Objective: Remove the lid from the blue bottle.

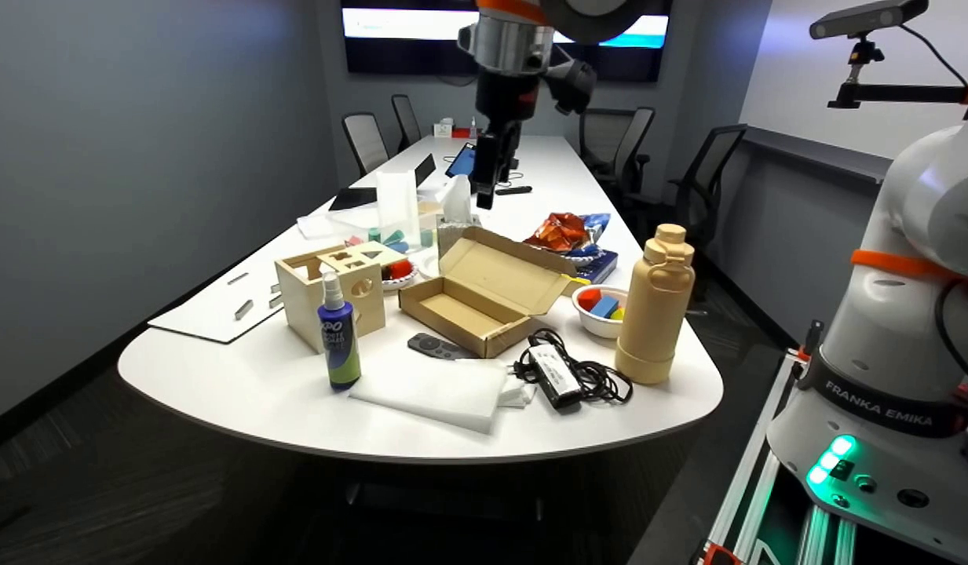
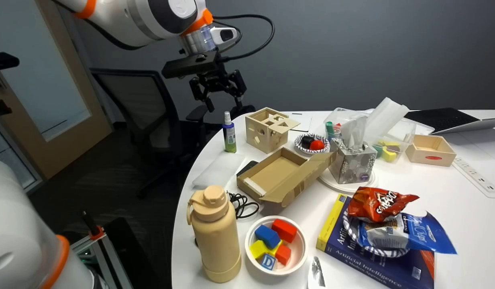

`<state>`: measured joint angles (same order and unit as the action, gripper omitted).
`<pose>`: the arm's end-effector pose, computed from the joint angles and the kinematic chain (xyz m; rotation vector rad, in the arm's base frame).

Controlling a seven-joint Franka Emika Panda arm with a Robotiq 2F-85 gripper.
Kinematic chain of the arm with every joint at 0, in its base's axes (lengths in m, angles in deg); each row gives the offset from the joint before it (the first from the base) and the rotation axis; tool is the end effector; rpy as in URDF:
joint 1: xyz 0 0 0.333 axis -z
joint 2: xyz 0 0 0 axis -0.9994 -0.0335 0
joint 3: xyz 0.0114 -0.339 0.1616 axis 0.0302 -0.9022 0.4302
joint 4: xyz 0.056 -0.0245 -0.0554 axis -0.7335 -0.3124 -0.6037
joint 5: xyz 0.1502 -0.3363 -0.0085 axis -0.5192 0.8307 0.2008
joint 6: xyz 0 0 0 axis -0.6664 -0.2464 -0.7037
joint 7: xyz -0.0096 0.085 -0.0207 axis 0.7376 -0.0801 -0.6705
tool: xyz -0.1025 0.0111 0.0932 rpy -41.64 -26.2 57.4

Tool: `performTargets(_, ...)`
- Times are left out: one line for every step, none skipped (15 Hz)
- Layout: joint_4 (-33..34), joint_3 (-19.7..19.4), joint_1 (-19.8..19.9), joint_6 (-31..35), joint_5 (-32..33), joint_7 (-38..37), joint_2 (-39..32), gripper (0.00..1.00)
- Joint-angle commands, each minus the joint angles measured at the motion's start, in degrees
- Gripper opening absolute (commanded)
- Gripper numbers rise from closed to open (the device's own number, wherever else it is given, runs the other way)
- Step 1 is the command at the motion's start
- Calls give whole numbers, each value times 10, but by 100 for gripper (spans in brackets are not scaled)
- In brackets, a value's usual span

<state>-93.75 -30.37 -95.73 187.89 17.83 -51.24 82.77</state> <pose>0.3984 0.1365 0.4690 2.8585 0.7392 0.3033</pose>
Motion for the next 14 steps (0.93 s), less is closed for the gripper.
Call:
performTargets(98,6,-8,11,16,9,-121,100)
performTargets(118,4,-11,16,10,13,-147,100)
performTargets(136,3,-15,19,1,19,-170,100)
performTargets(153,3,-18,22,-6,23,-191,100)
performTargets(170,6,-21,23,-13,28,-211,100)
performTargets(185,8,-25,23,-18,32,-229,100)
performTargets(200,11,-29,23,-21,33,-244,100)
performTargets(213,13,-35,22,-20,29,-257,100)
performTargets(225,16,-40,20,-20,27,-267,100)
performTargets(236,19,-45,18,-16,23,-277,100)
performTargets(247,19,-52,16,-2,13,-287,100)
performTargets(256,21,-58,14,1,11,-297,100)
performTargets(265,22,-63,13,1,12,-307,100)
performTargets(273,24,-69,13,2,12,-316,100)
